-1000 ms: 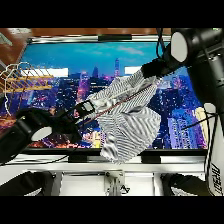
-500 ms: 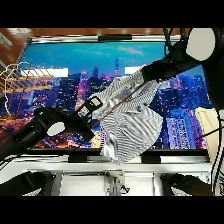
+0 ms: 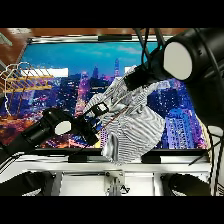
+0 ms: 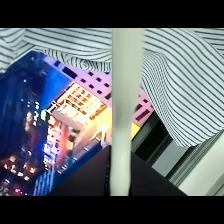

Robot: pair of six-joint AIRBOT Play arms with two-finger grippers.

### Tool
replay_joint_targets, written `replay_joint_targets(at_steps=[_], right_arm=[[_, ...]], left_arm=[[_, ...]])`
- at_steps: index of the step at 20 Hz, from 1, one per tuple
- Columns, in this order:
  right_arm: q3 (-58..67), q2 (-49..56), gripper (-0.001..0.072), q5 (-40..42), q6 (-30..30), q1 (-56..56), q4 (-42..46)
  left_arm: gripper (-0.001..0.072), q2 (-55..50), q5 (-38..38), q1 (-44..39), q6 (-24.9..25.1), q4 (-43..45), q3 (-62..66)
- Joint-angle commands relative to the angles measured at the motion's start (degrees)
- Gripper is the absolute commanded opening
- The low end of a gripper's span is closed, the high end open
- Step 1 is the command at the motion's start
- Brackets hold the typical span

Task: Fold the shirts.

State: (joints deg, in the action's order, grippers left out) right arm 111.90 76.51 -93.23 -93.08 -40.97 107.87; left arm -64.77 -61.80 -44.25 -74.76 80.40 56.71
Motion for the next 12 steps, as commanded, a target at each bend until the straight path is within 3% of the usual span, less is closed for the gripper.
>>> replay_joint_targets(at_steps=[1,5,9,12], right_arm=[[0.07,-0.02,0.0094,-1.36,0.04,-3.50,1.92],[0.07,-0.20,0.0095,-4.17,-1.25,-3.85,2.12],[0.04,-0.11,0.0095,-3.67,-4.55,-4.04,-7.41],[0.00,0.00,0.0095,-5.33,-7.10,-4.44,-8.02]], left_arm=[[0.0061,-0.11,1.88,1.09,-0.55,-0.37,0.00],[0.0061,-0.15,6.36,2.10,-1.99,-2.34,0.02],[0.0061,-1.22,7.13,2.08,-1.99,-4.85,0.04],[0.0061,-1.20,9.18,2.10,-4.04,-5.49,0.24]])
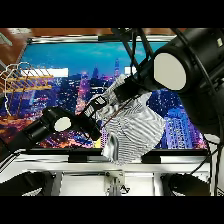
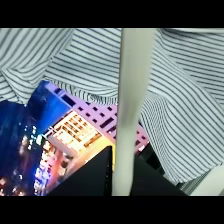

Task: Fold the shirts.

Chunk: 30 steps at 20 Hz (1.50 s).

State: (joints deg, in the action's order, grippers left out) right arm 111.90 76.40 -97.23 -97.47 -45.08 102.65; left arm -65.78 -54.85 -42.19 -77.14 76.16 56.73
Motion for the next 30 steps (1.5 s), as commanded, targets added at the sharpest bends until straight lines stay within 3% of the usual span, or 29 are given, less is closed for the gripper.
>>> replay_joint_targets(at_steps=[1,3,4,5,6,10,14,15,17,18,21,23,24,26,30], right_arm=[[-0.02,0.35,0.0094,-1.92,-3.52,-0.33,-2.80],[0.00,1.42,0.0095,-2.78,-3.91,-0.33,-3.26],[0.00,2.16,0.0168,-2.43,-3.87,-0.33,-3.17],[0.00,2.64,0.0424,-1.53,-2.71,-0.24,-3.17],[0.00,2.71,0.0604,-0.44,-0.09,0.02,-3.10],[3.04,-0.42,0.0610,1.97,0.87,7.04,-2.67],[4.87,-5.77,0.0604,11.85,1.31,28.17,-4.76],[4.87,-5.92,0.0549,13.97,3.82,35.45,-7.98],[4.70,-4.52,0.0549,16.28,12.02,47.89,-13.07],[4.68,-3.28,0.0549,15.52,19.28,51.78,-13.88],[3.89,0.85,0.0551,3.91,53.88,55.63,-21.27],[0.55,2.08,0.0551,3.15,64.41,54.31,-31.91],[-0.66,2.69,0.0551,2.58,69.37,52.22,-33.20],[-1.81,3.91,0.0551,1.60,74.49,47.60,-32.00],[-1.95,5.70,0.0551,-0.20,77.85,41.66,-32.87]], left_arm=[[0.0061,-0.20,2.99,0.04,-1.95,-1.42,0.44],[0.0061,-0.20,3.78,0.04,-2.25,-2.01,1.16],[0.0061,-0.17,3.91,0.04,-2.23,-2.36,1.42],[0.0061,-0.17,3.89,0.04,-2.21,-2.47,1.46],[0.0061,-0.17,3.82,0.04,-2.21,-2.47,1.44],[0.0061,-0.15,3.82,0.04,-2.16,-2.47,1.44],[0.0061,-0.15,1.77,-0.24,-0.13,-2.49,1.46],[0.0061,-0.15,0.66,-0.50,1.14,-2.49,1.46],[0.0061,-0.15,-1.46,-0.74,3.02,-2.49,1.46],[0.0061,-0.15,-2.47,-0.72,4.11,-2.47,1.46],[0.0061,-0.15,-4.20,-0.68,7.54,-2.40,1.46],[0.0061,-0.13,-4.42,-0.68,8.44,-1.27,1.46],[0.0061,-0.15,-4.59,-0.66,9.31,-0.90,1.46],[0.0061,-0.13,-5.22,-0.61,9.64,0.00,1.49],[0.0061,-0.04,-8.81,-0.57,12.63,1.55,1.79]])
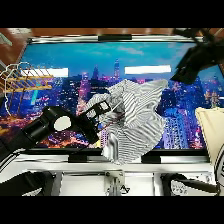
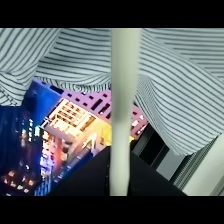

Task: Fold the shirts.

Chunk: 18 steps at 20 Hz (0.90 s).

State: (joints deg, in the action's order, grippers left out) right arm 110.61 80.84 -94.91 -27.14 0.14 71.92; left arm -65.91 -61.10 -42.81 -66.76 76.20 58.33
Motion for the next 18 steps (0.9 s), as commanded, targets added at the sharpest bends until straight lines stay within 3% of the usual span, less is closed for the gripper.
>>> replay_joint_targets(at_steps=[1,8,14,18], right_arm=[[-1.05,1.27,0.0551,-3.69,8.50,-4.37,-2.64],[-8.35,1.27,0.0550,-5.68,9.86,-9.66,2.82],[-11.58,1.60,0.0550,5.92,13.53,-7.34,6.21],[-11.58,4.52,0.0550,5.27,14.99,-7.52,4.26]], left_arm=[[0.0061,0.24,-2.56,0.07,2.27,2.78,0.24],[0.0061,1.68,-2.58,4.07,4.63,3.34,0.76],[0.0061,3.19,-2.60,4.59,8.41,3.30,1.97],[0.0060,3.32,-2.62,4.63,10.64,4.15,2.67]])
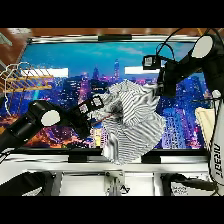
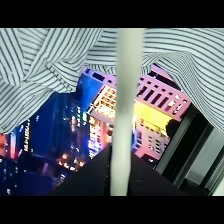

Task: Fold the shirts.

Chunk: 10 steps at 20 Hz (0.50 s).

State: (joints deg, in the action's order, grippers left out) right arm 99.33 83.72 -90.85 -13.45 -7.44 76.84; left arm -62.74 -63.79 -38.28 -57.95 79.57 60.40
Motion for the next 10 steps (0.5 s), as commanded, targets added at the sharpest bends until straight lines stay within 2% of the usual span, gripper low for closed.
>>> replay_joint_targets(at_steps=[1,2,3,4,5,6,7,8,9,10], right_arm=[[-0.31,2.49,0.0548,0.61,1.31,0.07,-0.63],[-0.31,3.23,0.0449,0.11,1.33,0.07,-0.63],[-0.31,3.63,0.0227,-0.42,1.44,0.07,-0.61],[-0.31,3.74,0.0125,-0.61,1.66,0.09,-0.63],[-0.31,3.72,0.0096,-0.68,1.66,0.09,-0.68],[-0.31,3.72,0.0096,-0.87,1.64,0.07,-0.96],[-0.31,3.72,0.0095,-0.96,1.18,0.07,-1.44],[-0.31,3.72,0.0095,-0.96,0.55,0.09,-1.60],[-0.31,3.67,0.0095,-1.03,0.39,0.09,-1.75],[-0.31,3.54,0.0095,-1.09,0.39,0.09,-1.84]], left_arm=[[0.0061,0.15,0.04,0.13,1.81,1.77,1.16],[0.0061,0.15,0.07,0.33,1.81,2.82,1.64],[0.0061,0.13,0.11,0.90,1.81,3.52,1.90],[0.0062,0.13,0.44,1.88,1.79,4.04,1.95],[0.0065,0.07,0.98,3.02,1.81,4.28,1.95],[0.0079,-0.02,1.70,4.37,1.81,4.31,1.95],[0.0164,-0.04,1.86,5.64,1.81,4.31,1.95],[0.0384,-0.02,1.73,6.84,1.79,4.52,1.95],[0.0563,0.02,1.62,7.85,1.79,4.70,1.95],[0.0626,0.11,1.64,8.76,1.79,5.25,1.95]])
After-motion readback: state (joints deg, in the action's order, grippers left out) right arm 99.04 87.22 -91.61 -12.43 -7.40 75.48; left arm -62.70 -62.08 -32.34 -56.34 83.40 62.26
